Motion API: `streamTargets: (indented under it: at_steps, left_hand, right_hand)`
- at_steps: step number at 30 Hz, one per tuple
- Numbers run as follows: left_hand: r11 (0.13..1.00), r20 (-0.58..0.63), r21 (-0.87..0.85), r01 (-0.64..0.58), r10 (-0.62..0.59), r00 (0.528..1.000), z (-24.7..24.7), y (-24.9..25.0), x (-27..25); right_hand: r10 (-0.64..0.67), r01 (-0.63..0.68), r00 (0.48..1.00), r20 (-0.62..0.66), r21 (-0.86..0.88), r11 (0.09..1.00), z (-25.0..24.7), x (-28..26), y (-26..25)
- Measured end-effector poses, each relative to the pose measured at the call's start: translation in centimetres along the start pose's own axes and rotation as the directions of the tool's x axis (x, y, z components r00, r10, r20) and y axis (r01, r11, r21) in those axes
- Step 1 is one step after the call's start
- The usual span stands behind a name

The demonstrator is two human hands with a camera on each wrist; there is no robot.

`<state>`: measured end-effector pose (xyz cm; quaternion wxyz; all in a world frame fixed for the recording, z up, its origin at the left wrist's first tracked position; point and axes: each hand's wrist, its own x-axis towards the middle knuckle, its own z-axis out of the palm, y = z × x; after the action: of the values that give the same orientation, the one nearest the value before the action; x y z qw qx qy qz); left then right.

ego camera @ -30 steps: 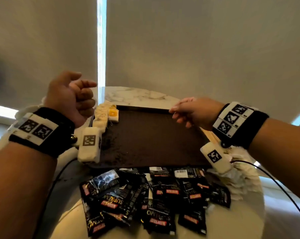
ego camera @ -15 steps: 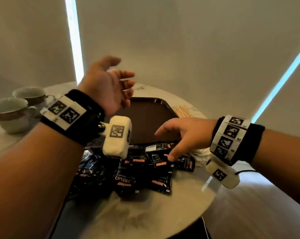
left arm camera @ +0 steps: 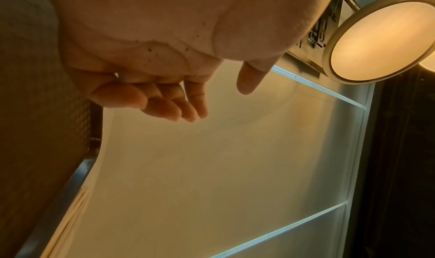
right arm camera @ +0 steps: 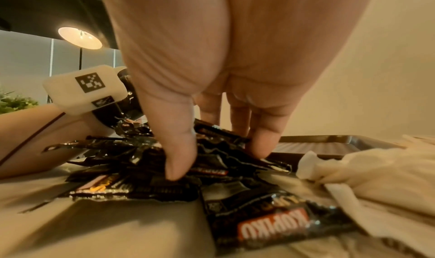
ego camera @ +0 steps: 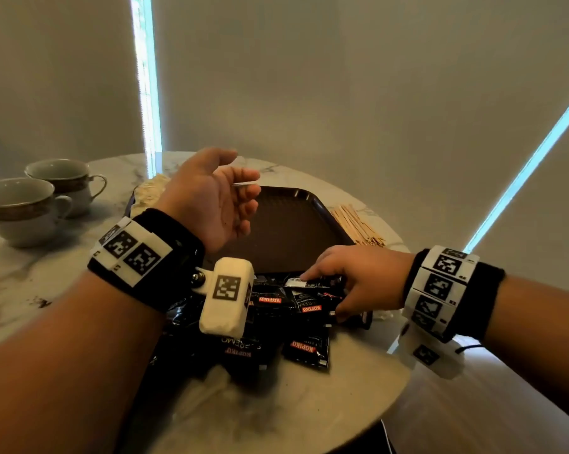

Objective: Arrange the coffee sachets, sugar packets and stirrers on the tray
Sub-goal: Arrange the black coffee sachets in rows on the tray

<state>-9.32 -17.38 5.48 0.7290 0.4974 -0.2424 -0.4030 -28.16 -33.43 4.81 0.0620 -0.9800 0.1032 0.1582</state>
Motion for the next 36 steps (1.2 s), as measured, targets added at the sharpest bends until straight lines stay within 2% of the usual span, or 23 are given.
streamTargets:
  at_steps: [6, 11, 13, 17, 20, 23, 25, 27, 29, 31, 34, 36]
  left_hand:
    - [1.000, 0.019, -0.015, -0.017, 0.018, 1.000, -0.3, 0.4, -0.6]
    - [1.000, 0.006, -0.023, 0.001, -0.001, 1.000, -0.5, 0.3, -0.8]
    - [1.000, -0.001, -0.023, 0.013, -0.013, 1.000, -0.4, 0.2, -0.9]
    - [0.999, 0.008, -0.023, 0.031, -0.031, 1.000, 0.0, 0.3, -1.1]
    - [0.997, 0.019, -0.007, 0.082, -0.082, 0.996, -0.1, 0.3, -1.0]
    - [0.983, 0.108, 0.012, 0.182, -0.182, 0.977, -0.2, 0.4, -1.0]
    - [0.972, 0.207, 0.051, 0.230, -0.235, 0.950, 0.1, 0.2, -1.0]
    - [0.973, 0.284, 0.080, 0.216, -0.230, 0.931, 0.7, -0.4, -1.3]
    - [0.987, 0.289, 0.016, 0.160, -0.158, 0.944, 1.3, -1.0, -1.4]
    - [0.994, 0.251, -0.064, 0.092, -0.073, 0.965, 1.8, -1.3, -1.4]
    - [0.982, 0.108, -0.183, 0.047, -0.027, 0.994, 2.6, -1.0, -1.4]
    - [0.978, -0.042, -0.207, 0.000, -0.009, 0.999, 2.9, -0.9, -1.4]
  right_hand:
    - [0.016, -0.013, 0.993, -0.117, 0.027, 1.000, -0.4, -0.6, 0.9]
    - [0.028, -0.027, 0.995, -0.091, 0.007, 1.000, -0.5, -1.2, 1.3]
    - [0.034, -0.031, 0.986, -0.166, 0.021, 0.999, -0.7, -1.3, 1.6]
    - [0.082, -0.042, 0.934, -0.348, 0.123, 0.992, -2.0, -1.4, 2.2]
    - [0.096, -0.001, 0.868, -0.486, 0.191, 0.982, -3.4, -1.4, 2.0]
    - [0.090, 0.099, 0.721, -0.687, 0.231, 0.968, -4.4, -0.8, 0.4]
    - [0.072, 0.196, 0.622, -0.779, 0.243, 0.950, -4.6, 0.0, -1.4]
    - [0.017, 0.292, 0.580, -0.815, 0.227, 0.929, -4.4, 0.8, -3.5]
    - [-0.064, 0.346, 0.602, -0.796, 0.189, 0.919, -4.2, 1.4, -4.9]
    - [-0.113, 0.344, 0.642, -0.758, 0.153, 0.927, -3.9, 1.8, -5.4]
    - [-0.149, 0.299, 0.733, -0.664, 0.118, 0.947, -3.2, 1.5, -5.2]
    - [-0.113, 0.277, 0.756, -0.645, 0.159, 0.948, -2.6, 0.6, -4.7]
